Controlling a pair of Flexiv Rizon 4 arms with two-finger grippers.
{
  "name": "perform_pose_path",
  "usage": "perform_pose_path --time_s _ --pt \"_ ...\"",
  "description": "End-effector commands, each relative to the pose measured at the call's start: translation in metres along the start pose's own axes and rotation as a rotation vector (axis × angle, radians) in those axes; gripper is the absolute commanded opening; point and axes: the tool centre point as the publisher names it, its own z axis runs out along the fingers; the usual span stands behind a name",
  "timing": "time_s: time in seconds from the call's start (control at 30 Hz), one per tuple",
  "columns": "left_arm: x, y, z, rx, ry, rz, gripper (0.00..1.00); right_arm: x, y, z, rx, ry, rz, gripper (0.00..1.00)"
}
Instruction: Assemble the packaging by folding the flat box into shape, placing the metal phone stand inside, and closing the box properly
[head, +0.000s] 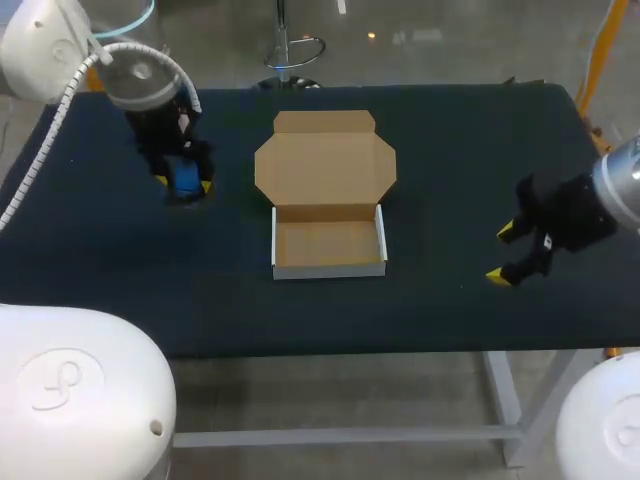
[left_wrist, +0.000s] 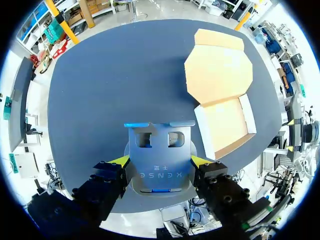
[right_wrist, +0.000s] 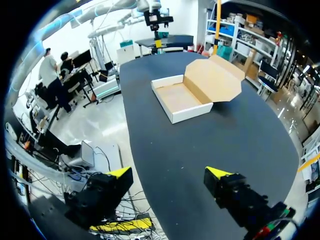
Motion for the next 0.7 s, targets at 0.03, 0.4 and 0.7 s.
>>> perform_pose_path --time_s 0.03,0.4,0.7 --pt "0.019 0.004 0.001 0.041 -0.023 0.017 0.0 0.0 -0.001 -0.002 -0.004 0.005 -0.002 1.0" --pt "0.07 -0.001 0.013 0.051 -0.012 0.097 0.0 0.0 -0.001 -0.002 -0.004 0.005 -0.002 1.0" --pt "0.106 -0.013 0.04 0.031 -0.023 0.173 0.0 0.0 -0.001 -0.002 -0.004 0.005 -0.002 1.0"
